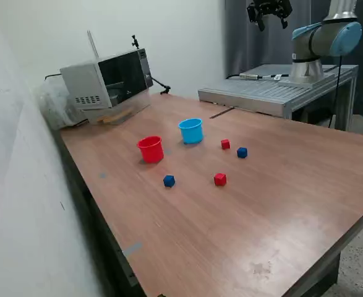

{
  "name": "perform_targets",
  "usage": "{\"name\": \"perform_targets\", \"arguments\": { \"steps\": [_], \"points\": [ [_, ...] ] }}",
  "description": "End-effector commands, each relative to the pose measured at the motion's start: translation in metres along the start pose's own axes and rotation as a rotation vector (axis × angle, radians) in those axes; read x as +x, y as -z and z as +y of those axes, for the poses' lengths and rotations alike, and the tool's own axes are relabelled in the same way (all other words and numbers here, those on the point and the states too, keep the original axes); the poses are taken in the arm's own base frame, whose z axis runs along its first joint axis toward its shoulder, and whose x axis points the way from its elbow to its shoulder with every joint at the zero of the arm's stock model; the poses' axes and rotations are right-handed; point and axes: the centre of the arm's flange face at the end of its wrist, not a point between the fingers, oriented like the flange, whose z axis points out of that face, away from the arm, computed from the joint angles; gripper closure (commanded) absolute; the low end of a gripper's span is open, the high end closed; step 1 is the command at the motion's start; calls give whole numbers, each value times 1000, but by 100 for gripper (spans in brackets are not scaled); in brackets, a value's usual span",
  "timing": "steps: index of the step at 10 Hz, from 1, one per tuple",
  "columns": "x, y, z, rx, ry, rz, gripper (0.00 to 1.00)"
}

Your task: Place red objects in the red bin, and blue objects in the blue bin.

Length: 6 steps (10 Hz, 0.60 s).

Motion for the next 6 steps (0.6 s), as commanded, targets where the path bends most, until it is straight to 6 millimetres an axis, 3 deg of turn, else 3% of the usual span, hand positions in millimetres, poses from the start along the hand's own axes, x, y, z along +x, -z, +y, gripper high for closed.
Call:
{"name": "perform_targets", "arguments": {
  "steps": [1, 6],
  "points": [
    [2, 2, -1, -15, 1, 5, 0],
    [1, 4, 1, -32, 2, 1, 0]
  ]
}}
